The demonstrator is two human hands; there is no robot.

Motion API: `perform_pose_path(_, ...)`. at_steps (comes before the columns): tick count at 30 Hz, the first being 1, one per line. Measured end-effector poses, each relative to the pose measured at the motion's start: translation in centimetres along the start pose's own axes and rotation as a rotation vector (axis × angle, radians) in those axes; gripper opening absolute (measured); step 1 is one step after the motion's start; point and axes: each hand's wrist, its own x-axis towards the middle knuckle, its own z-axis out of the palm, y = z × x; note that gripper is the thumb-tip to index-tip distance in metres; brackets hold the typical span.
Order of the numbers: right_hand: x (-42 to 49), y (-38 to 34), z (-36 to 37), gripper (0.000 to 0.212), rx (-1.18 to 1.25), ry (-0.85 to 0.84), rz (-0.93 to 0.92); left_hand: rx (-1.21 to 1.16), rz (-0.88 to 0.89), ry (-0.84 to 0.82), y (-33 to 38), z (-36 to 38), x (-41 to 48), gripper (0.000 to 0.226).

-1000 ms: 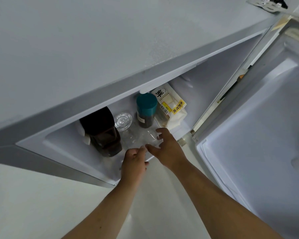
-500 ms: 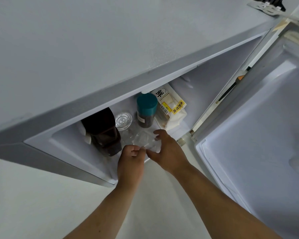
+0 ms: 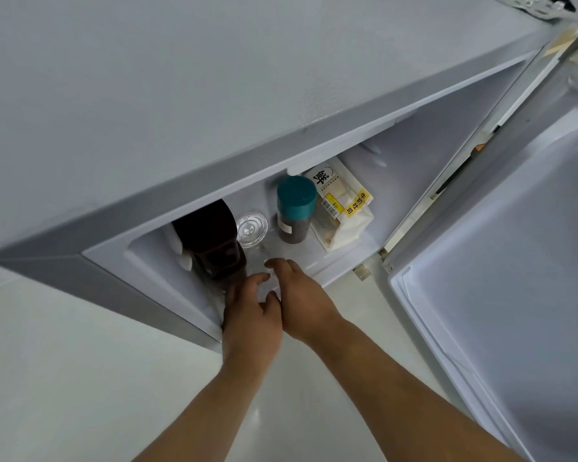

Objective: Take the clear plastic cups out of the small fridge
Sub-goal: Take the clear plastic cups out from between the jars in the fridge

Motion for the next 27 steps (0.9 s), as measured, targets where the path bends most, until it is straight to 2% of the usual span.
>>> perform_pose_path(3,-0.6,0.3,0.7,0.052,0.074,0.027,0.006,0.124,0.042,0.038,0.0,0.3,-0.9,0.037)
perform_pose_path(7,-1.0,0.1,1.1,0.035,0.227,0.026,0.022,0.279,0.223,0.091,-0.2,0.6,-2.0,0.030)
perform_pose_path(12,-1.5,1.2,1.4,0.021,0.310,0.039,-0.061,0.373,0.242,0.044,-0.2,0.6,-1.7,0.031)
perform_pose_path(15,-0.7,2.4,0.5,0.032,0.342,0.068,0.109,0.225,0.303,0.102,0.2,0.3,-2.0,0.023)
perform_pose_path(17,0.8,2.7,-0.3,0.035,0.262,0.127,0.219,0.152,0.352,0.106,0.3,0.3,-2.5,0.018)
perform_pose_path(19,3.0,2.1,-0.8,0.034,0.074,0.160,0.115,0.087,0.320,0.083,0.5,0.4,-2.7,0.016)
perform_pose_path(22,6.7,0.5,-0.2,0.055,-0.154,0.127,-0.069,-0.037,0.216,0.071,0.5,0.4,-2.4,0.009)
perform_pose_path(24,8.8,-0.1,0.7,0.070,-0.199,0.123,-0.081,-0.109,0.144,0.056,0.4,0.4,-1.9,0.010)
perform_pose_path(27,10.6,-0.2,2.1,0.079,-0.139,0.139,-0.001,-0.120,0.055,0.016,-0.1,0.5,-1.2,0.010)
